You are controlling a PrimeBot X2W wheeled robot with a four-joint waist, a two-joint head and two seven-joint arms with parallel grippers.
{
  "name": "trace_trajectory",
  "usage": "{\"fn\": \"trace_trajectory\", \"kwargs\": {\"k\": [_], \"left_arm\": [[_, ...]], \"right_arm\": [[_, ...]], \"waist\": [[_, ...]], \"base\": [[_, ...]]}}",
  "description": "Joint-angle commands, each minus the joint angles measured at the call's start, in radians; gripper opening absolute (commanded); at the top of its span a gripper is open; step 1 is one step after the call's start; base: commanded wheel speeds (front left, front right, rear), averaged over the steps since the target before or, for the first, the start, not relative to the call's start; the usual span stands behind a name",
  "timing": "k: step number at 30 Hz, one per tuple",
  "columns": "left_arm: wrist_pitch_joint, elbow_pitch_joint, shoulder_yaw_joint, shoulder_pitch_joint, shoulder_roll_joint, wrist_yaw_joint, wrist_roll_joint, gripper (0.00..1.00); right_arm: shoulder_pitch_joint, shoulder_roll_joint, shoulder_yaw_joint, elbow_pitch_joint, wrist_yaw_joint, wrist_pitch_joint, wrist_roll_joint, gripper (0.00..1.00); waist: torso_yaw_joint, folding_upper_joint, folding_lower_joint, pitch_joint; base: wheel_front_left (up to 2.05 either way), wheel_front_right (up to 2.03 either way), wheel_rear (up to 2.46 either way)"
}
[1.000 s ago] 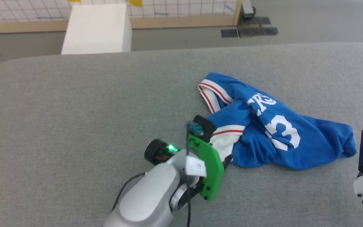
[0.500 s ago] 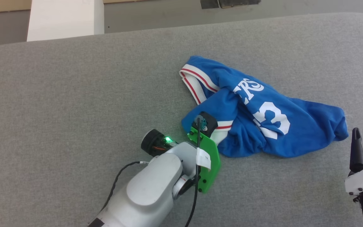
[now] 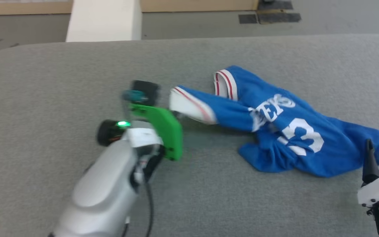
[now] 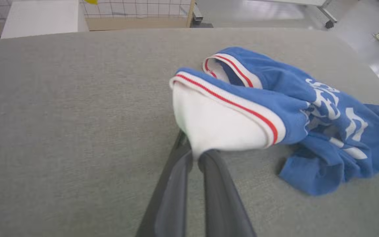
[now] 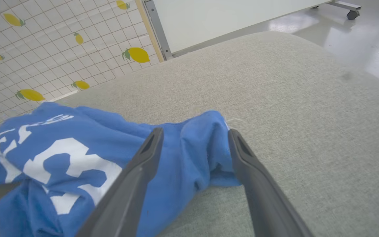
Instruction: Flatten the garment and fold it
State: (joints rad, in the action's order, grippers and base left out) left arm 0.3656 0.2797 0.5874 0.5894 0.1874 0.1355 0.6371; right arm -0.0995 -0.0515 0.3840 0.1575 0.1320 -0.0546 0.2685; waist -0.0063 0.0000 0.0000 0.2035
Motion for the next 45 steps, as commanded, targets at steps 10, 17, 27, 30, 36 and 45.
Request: {"fn": "trace_trajectory", "kwargs": {"k": [10,17,27,30,36,45], "left_arm": [[-0.004,-0.145,-0.24,-0.316,0.172,0.216,0.114,0.0],[-0.004,-0.087,-0.278,-0.466,0.152,0.214,0.2,0.0],[-0.315,-0.206,-0.443,-0.462,0.13,0.144,0.207,1.0],[-0.431,-0.212,-0.444,-0.475,0.138,0.129,0.141,1.0],[-0.602,-0.21,-0.397,-0.52,0.123,0.125,-0.009,1.0],[-0.627,-0.222,-0.381,-0.499,0.022,0.093,-0.122,1.0]], "right_arm": [[0.008,0.001,-0.034,-0.015,-0.001,-0.023,-0.011,1.0],[0.012,0.001,-0.041,-0.027,-0.001,-0.04,-0.019,1.0],[-0.001,0.001,-0.044,-0.047,-0.001,-0.066,-0.034,1.0],[-0.009,0.001,-0.049,-0.058,-0.001,-0.084,-0.039,1.0],[-0.075,0.001,-0.094,-0.083,-0.001,-0.207,-0.113,1.0],[-0.371,-0.084,-0.24,0.053,-0.001,-0.563,-0.276,1.0]], "waist": [[0.136,0.0,0.0,-0.083],[0.142,0.0,0.0,-0.082],[0.159,0.0,0.0,-0.097],[0.165,0.0,0.0,-0.097],[0.179,0.0,0.0,-0.073],[0.241,0.0,0.0,0.052]], "base": [[0.0,0.0,0.0],[0.0,0.0,0.0],[0.0,0.0,0.0],[0.0,0.0,0.0],[0.0,0.0,0.0],[0.0,0.0,0.0]]}}
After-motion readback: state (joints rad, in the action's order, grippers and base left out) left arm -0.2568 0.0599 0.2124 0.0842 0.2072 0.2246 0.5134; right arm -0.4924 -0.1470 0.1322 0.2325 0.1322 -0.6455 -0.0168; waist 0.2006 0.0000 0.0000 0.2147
